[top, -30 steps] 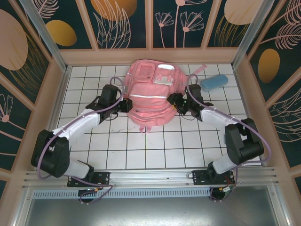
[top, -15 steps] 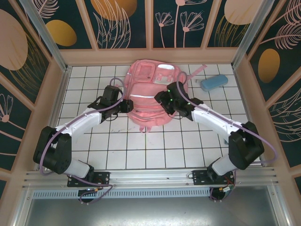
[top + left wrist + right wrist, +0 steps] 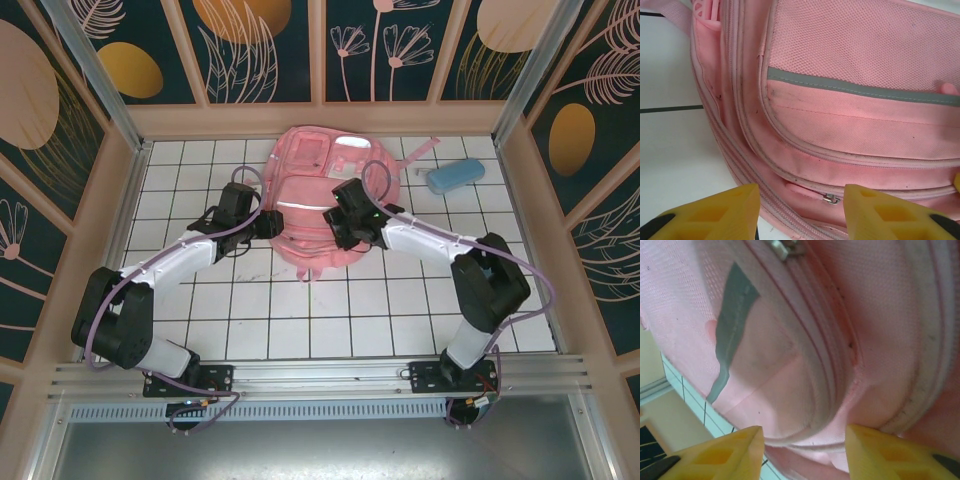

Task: Pack books, pencil case, and school supplies into a backpack

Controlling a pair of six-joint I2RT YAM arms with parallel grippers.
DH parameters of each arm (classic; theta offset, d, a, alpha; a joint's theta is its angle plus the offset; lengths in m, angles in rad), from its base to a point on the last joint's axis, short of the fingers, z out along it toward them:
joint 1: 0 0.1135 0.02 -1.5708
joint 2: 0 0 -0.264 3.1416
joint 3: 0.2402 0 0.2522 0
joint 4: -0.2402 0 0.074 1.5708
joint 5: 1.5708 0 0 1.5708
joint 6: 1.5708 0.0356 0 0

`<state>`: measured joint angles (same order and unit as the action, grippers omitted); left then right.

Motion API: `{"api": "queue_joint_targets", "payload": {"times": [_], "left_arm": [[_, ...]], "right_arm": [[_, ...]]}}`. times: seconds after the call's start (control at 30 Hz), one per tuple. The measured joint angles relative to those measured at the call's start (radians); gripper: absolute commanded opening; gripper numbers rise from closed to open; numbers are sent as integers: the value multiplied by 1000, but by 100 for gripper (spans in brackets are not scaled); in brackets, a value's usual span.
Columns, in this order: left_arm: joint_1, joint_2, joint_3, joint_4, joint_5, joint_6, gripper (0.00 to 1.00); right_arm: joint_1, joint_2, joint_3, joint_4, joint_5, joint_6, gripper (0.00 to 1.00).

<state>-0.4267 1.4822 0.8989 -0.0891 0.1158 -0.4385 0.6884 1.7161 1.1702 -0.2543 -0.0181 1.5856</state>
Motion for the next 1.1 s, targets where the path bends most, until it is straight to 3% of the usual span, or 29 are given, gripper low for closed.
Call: {"api": "queue_joint_targets", "payload": {"times": [0.17, 0.3, 0.37, 0.6, 0.77, 1.1], "left_arm": [[0, 0, -3, 4, 11, 1, 49], [0, 0, -3, 4, 25, 1, 50], [0, 0, -3, 5, 38, 5, 50], [0, 0, -3, 10, 104, 46, 54], [-2, 10, -3, 41, 177, 81, 56], [-31, 88, -3, 135, 313, 140, 57]], "right_arm": [[0, 49, 39, -3, 29, 26, 37], [-1, 55, 39, -13, 37, 40, 13], [-4, 54, 39, -11, 43, 43, 9], [-55, -42, -19, 56, 30, -39, 6], [-136, -130, -75, 153, -77, -116, 0], [-224, -179, -162, 283, -230, -148, 0]]}}
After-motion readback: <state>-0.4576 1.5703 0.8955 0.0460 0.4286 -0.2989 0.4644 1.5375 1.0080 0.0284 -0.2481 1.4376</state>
